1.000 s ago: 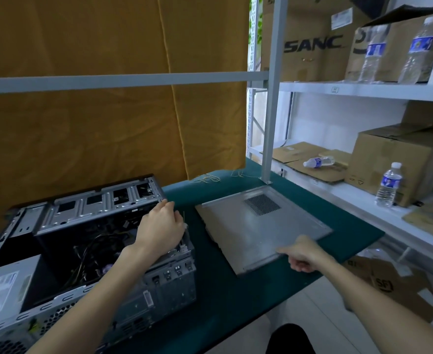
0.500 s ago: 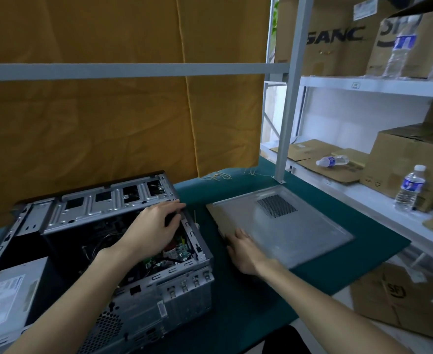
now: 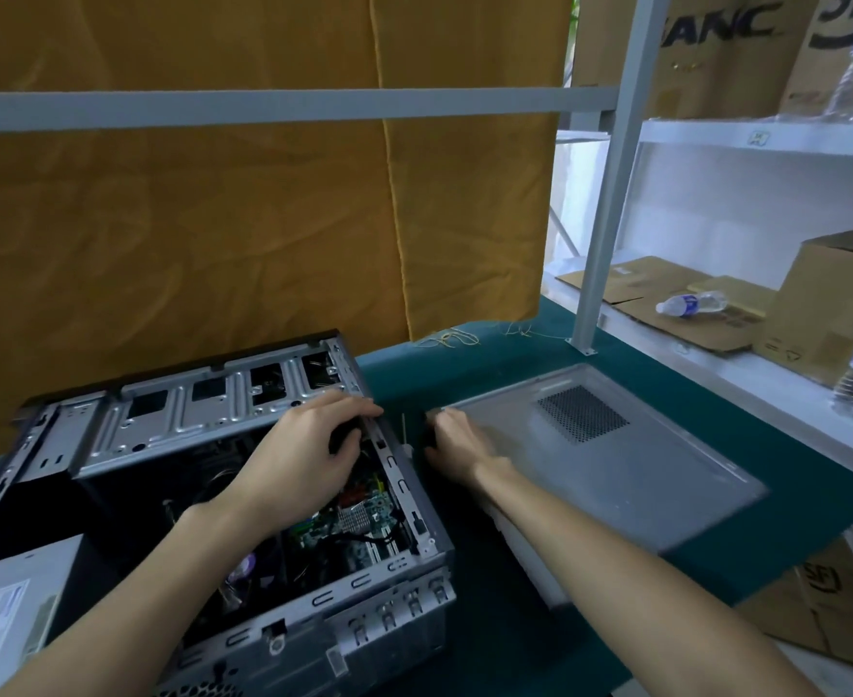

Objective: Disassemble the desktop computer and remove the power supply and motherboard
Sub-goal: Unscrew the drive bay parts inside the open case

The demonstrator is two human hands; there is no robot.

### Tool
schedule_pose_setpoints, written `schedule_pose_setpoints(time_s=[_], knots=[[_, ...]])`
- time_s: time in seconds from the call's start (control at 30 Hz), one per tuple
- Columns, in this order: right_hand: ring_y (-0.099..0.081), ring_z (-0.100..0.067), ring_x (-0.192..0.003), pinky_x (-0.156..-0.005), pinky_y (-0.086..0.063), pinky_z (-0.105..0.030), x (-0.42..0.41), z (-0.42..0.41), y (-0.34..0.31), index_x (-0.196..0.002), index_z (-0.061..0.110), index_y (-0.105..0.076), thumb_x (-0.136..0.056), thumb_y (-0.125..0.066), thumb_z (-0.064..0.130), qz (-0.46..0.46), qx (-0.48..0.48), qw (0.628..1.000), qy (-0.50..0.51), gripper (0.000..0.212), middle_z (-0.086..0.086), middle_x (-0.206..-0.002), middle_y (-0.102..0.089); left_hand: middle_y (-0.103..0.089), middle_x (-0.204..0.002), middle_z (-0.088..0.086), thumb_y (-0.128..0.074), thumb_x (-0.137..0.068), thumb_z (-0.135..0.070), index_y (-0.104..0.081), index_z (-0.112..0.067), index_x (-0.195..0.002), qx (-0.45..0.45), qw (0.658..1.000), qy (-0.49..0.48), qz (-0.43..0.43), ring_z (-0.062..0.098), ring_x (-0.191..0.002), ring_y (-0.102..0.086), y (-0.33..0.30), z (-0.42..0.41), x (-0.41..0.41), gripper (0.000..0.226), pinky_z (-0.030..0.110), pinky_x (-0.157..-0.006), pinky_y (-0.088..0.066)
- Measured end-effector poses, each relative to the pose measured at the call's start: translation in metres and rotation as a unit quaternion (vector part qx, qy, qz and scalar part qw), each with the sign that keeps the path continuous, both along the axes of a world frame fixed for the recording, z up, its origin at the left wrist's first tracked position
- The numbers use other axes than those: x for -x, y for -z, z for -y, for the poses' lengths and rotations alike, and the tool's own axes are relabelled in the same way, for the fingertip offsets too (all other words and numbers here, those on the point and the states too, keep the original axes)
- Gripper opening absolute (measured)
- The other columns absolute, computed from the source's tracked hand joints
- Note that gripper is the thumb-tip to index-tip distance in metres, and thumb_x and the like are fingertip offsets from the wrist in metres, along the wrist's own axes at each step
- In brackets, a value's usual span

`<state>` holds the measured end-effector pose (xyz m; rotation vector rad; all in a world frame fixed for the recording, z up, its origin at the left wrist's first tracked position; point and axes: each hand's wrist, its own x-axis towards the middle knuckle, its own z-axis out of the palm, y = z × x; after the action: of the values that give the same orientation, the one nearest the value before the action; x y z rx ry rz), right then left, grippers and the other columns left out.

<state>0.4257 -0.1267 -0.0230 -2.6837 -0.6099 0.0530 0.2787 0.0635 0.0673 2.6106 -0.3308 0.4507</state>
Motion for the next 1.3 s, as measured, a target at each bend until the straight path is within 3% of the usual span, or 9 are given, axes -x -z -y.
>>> schedule_pose_setpoints(time_s=[0.4,0.57,0.67,0.77,0.97,1.07,1.2,1.23,1.3], knots=[[-0.069,-0.03,-0.102,-0.083,-0.057,-0.04,-0.042,0.002,0.003,-0.109,0.016,-0.079,-0.095,-0.069,0.026,-0.004,0.0,1.0,-0.021,0.019,-0.011,-0.109,-0.074,-0.064,-0.119,-0.018,-0.057,-0.1,-0.014,-0.071,-0.029,-0.117,0.042,0.999,-0.011,0.018,0.002,-0.115,-0.059,0.001,0.002,-0.009,0.027,0.024,-0.1,-0.049],[-0.063,-0.033,-0.095,-0.069,-0.041,-0.032,-0.03,-0.005,0.012,-0.091,0.013,-0.07,-0.099,-0.054,0.024,0.041,-0.057,0.996,0.047,0.021,-0.004,-0.097,-0.055,-0.064,-0.117,-0.018,-0.055,-0.099,-0.009,-0.073,-0.029,-0.115,0.041,0.999,-0.023,0.018,0.0,-0.111,-0.059,0.0,0.003,-0.01,0.031,0.018,-0.095,-0.048],[-0.065,-0.029,-0.079,-0.058,-0.042,-0.03,-0.015,-0.021,0.011,-0.08,0.017,-0.062,-0.094,-0.061,0.049,0.007,-0.016,0.998,0.052,0.035,-0.005,-0.083,-0.062,-0.064,-0.115,-0.019,-0.055,-0.098,-0.008,-0.073,-0.028,-0.114,0.046,0.998,-0.026,0.019,-0.002,-0.109,-0.059,-0.001,0.005,-0.01,0.032,0.014,-0.093,-0.046],[-0.07,-0.031,-0.094,-0.068,-0.045,-0.032,-0.011,-0.036,0.006,-0.093,0.012,-0.069,-0.091,-0.068,0.046,-0.027,0.048,0.997,0.05,0.034,-0.013,-0.098,-0.071,-0.064,-0.114,-0.02,-0.056,-0.098,-0.008,-0.073,-0.029,-0.114,0.047,0.998,-0.025,0.018,-0.002,-0.107,-0.059,-0.001,0.006,-0.009,0.031,0.013,-0.089,-0.048],[-0.065,-0.027,-0.071,-0.067,-0.052,-0.036,-0.016,-0.028,-0.015,-0.075,0.013,-0.058,-0.098,-0.058,0.048,-0.147,-0.061,0.986,0.053,0.042,-0.01,-0.08,-0.066,-0.064,-0.115,-0.02,-0.056,-0.098,-0.009,-0.072,-0.029,-0.114,0.052,0.998,-0.021,0.02,-0.003,-0.109,-0.058,-0.001,0.005,-0.007,0.03,0.021,-0.093,-0.051],[-0.062,-0.029,-0.073,-0.071,-0.047,-0.035,-0.025,0.0,-0.03,-0.073,0.011,-0.059,-0.1,-0.044,0.04,-0.182,-0.224,0.951,0.115,0.042,-0.012,-0.079,-0.065,-0.065,-0.113,-0.019,-0.055,-0.098,-0.01,-0.073,-0.028,-0.112,0.048,0.998,-0.026,0.023,-0.001,-0.107,-0.059,-0.003,0.006,-0.008,0.029,0.022,-0.093,-0.051],[-0.054,-0.024,-0.055,-0.063,-0.048,-0.034,-0.034,0.025,-0.036,-0.075,0.011,-0.049,-0.092,-0.042,0.016,-0.312,-0.458,0.81,0.19,0.019,-0.013,-0.071,-0.058,-0.064,-0.114,-0.017,-0.055,-0.099,-0.01,-0.072,-0.027,-0.113,0.042,0.999,-0.023,0.025,0.001,-0.109,-0.06,-0.003,0.006,-0.008,0.029,0.022,-0.095,-0.051],[-0.049,-0.02,-0.047,-0.056,-0.047,-0.032,-0.035,0.028,-0.034,-0.077,0.01,-0.049,-0.091,-0.044,0.012,-0.307,-0.445,0.822,0.177,0.015,-0.009,-0.068,-0.053,-0.064,-0.114,-0.017,-0.055,-0.099,-0.01,-0.072,-0.027,-0.114,0.042,0.999,-0.022,0.026,0.002,-0.108,-0.06,-0.003,0.007,-0.008,0.028,0.023,-0.094,-0.051],[-0.049,-0.013,-0.048,-0.047,-0.042,-0.026,-0.035,0.028,-0.028,-0.085,0.007,-0.059,-0.092,-0.055,0.01,-0.23,-0.293,0.921,0.112,0.009,-0.003,-0.071,-0.054,-0.064,-0.113,-0.017,-0.055,-0.098,-0.009,-0.072,-0.027,-0.113,0.043,0.998,-0.021,0.028,0.001,-0.106,-0.06,-0.003,0.007,-0.008,0.029,0.024,-0.092,-0.052]])
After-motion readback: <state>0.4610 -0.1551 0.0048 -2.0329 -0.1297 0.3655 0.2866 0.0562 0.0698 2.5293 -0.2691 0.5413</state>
